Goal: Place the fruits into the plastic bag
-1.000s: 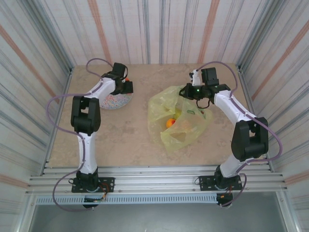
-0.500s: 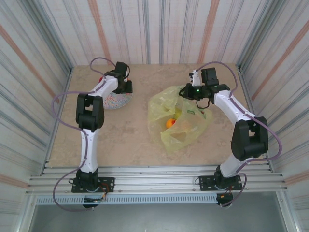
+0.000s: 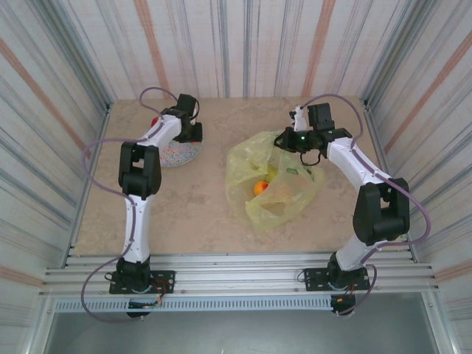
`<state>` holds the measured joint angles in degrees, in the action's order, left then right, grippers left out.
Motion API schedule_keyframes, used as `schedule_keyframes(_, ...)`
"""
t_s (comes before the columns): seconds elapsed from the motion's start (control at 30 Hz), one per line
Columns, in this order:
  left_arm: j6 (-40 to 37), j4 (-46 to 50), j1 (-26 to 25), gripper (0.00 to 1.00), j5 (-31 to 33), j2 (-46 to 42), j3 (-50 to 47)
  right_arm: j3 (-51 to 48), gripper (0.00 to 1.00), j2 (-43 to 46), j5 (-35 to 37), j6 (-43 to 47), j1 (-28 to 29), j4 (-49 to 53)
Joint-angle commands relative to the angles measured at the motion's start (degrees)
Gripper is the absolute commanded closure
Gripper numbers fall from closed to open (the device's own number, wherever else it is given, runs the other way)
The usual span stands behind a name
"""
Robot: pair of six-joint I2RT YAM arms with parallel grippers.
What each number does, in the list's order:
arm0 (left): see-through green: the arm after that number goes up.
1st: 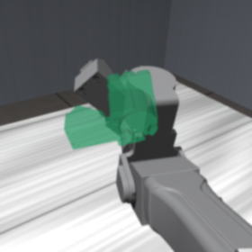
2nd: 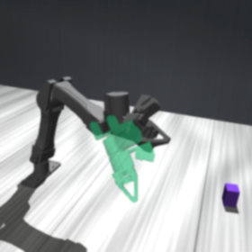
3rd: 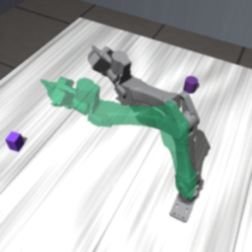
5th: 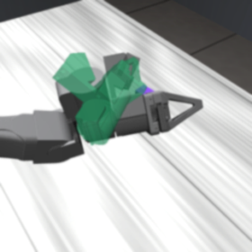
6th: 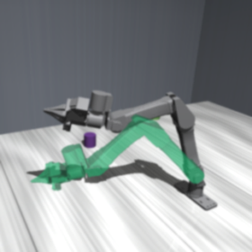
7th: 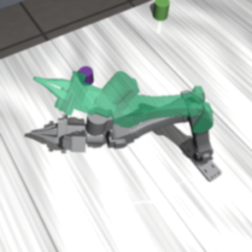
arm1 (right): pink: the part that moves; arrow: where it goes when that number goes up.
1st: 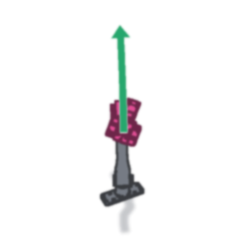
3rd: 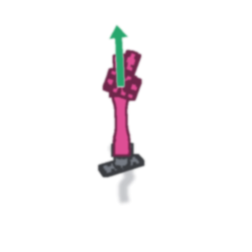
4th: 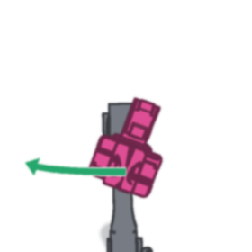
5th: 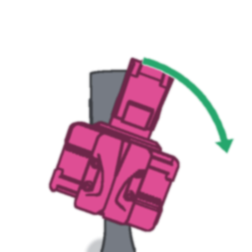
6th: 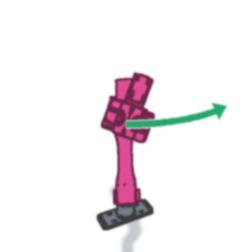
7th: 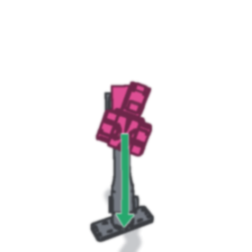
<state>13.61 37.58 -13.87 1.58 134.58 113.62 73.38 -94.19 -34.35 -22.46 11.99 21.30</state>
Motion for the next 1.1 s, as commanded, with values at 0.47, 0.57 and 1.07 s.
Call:
schedule_keyframes(0.47,8.2,-13.8,-3.6,0.54,-12.3,-42.6,-38.5,0.9,1.0,1.3,0.6,-0.5,0.3,1.1)
schedule_keyframes(0.57,10.5,-15.9,-7.5,0.54,-15.1,-52.2,-46.0,1.0,1.0,0.9,0.3,-0.4,0.2,1.0)
schedule_keyframes(1.07,13.9,-27.8,-29.4,0.55,-22.9,-43.8,-43.6,1.7,1.0,1.3,-2.3,0.6,-0.6,3.5)
